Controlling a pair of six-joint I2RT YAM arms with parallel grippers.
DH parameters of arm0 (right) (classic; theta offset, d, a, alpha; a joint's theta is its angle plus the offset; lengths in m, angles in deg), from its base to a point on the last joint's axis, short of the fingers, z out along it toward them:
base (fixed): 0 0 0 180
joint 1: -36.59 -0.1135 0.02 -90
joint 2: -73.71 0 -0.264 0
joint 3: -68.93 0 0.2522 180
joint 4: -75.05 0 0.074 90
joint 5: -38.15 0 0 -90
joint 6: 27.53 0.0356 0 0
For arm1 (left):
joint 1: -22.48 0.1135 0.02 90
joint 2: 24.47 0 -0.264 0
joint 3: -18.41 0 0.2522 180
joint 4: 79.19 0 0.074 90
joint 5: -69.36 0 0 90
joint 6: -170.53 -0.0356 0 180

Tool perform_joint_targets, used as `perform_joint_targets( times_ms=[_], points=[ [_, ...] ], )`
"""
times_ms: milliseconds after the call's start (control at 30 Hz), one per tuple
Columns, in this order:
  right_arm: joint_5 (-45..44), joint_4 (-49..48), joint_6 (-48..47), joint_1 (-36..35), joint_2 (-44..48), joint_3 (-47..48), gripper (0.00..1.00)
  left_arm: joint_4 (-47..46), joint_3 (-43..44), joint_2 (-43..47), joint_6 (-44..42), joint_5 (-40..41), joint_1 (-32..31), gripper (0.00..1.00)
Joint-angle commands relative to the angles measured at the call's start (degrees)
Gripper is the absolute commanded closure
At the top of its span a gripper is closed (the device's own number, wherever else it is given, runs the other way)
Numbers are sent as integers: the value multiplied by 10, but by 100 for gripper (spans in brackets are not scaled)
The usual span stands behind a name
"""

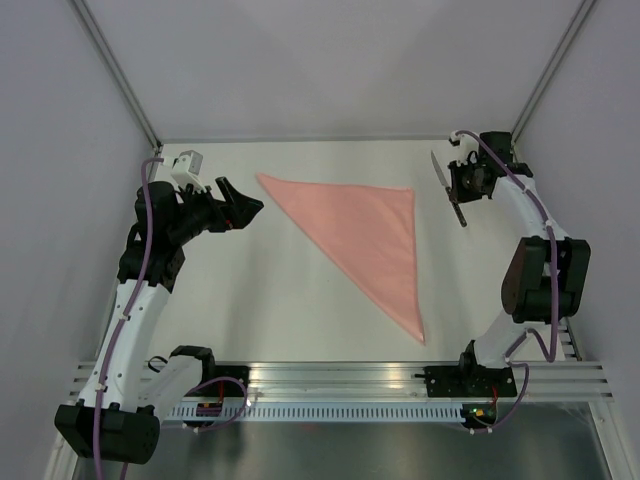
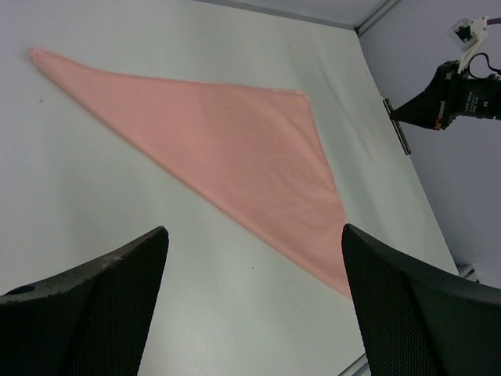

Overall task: Fold the napkin, place the utensils inside, and roll it up
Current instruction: Pick up the knife at the center of the board, then place the knife on the napkin.

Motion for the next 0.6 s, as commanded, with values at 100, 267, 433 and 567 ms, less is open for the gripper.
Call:
perform_joint_targets(
  times_ms=[100,267,433,567],
  points=[
    [13,37,42,-101,68,-36,100,-4,8,7,-4,-9,-1,6],
    [22,31,92,-195,70,-35,99,4,21,17,3,-7,-1,6],
    [27,10,125,-260,34,-16,100,14,27,26,7,-1,-1,6],
    [26,-2,146,-305,-26,13,99,24,27,31,7,6,-1,7]
  ],
)
